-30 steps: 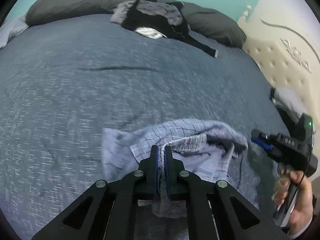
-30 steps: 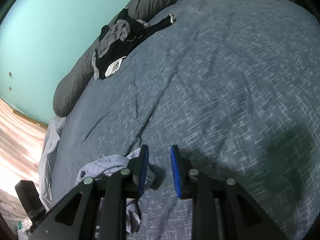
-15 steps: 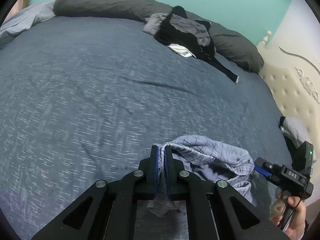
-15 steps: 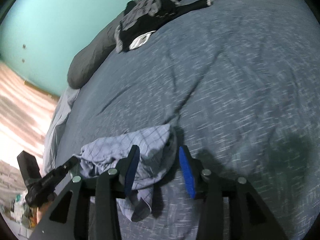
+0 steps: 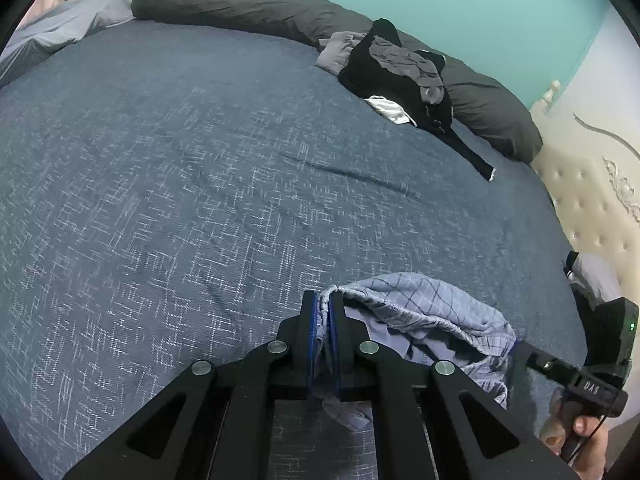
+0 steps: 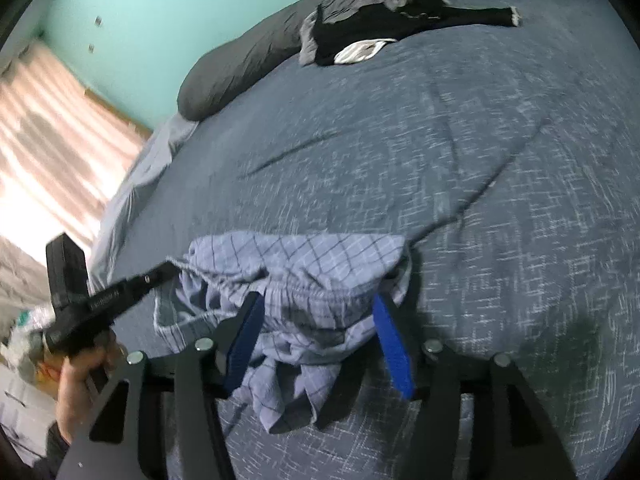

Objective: Fold clothes

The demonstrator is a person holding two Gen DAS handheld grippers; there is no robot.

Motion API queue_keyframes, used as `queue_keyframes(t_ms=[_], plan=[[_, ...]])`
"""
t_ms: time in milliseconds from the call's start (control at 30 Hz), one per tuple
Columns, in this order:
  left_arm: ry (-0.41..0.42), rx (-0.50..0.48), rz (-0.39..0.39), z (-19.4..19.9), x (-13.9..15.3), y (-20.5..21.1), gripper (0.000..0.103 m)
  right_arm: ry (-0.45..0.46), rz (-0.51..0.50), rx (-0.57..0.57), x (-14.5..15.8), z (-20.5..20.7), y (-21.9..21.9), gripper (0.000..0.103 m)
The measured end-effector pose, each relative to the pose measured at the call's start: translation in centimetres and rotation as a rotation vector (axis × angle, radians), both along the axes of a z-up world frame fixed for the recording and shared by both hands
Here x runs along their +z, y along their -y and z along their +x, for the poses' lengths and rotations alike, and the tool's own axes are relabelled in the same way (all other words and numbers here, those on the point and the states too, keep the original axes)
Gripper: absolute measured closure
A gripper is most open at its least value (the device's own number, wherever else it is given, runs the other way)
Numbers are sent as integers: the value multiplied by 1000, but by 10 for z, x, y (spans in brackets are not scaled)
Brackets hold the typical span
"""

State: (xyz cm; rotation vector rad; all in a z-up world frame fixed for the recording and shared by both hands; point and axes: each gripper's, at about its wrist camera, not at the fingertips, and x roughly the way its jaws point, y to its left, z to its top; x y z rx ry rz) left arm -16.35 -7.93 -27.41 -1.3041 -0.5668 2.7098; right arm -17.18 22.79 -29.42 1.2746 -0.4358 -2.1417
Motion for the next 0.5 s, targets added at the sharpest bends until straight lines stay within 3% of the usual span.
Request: queue_keyframes(t_ms=[300, 367, 433, 500], plan=[[-10, -13, 5, 3, 3, 0, 95, -14, 81, 20, -7, 2, 14, 46], [-9, -16, 10, 4, 3, 1, 94, -25, 90, 22, -7, 1, 14, 67], [-11, -22, 7, 5, 3, 1, 94, -32, 91, 15, -5, 0, 12, 82], [-13, -29, 5, 6, 3, 0, 94, -36, 61, 0, -3, -1, 7, 89]])
